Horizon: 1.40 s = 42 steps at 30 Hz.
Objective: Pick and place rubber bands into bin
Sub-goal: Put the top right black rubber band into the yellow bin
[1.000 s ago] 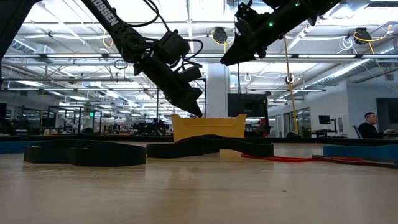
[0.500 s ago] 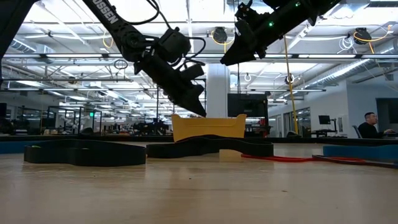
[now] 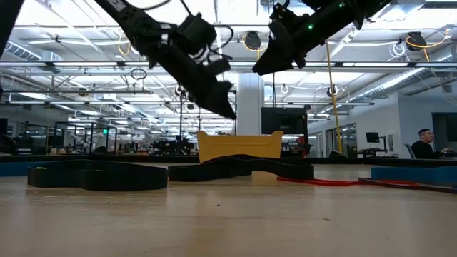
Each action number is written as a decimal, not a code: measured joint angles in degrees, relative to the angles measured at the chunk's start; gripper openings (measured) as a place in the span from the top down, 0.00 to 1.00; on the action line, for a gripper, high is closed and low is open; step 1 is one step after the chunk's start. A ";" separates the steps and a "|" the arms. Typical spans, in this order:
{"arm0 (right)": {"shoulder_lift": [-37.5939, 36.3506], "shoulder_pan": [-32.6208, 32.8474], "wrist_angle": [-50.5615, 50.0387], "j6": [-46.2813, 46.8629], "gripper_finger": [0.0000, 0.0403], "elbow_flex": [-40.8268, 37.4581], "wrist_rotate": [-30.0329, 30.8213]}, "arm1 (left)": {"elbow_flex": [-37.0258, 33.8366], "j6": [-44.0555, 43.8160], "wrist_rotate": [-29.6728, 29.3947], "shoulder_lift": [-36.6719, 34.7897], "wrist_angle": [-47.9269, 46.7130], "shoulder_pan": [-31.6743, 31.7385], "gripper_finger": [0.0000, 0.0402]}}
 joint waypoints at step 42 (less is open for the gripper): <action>21.83 23.14 -4.60 17.13 0.60 0.04 1.42 | -29.05 -13.73 10.03 -33.44 5.41 0.01 0.40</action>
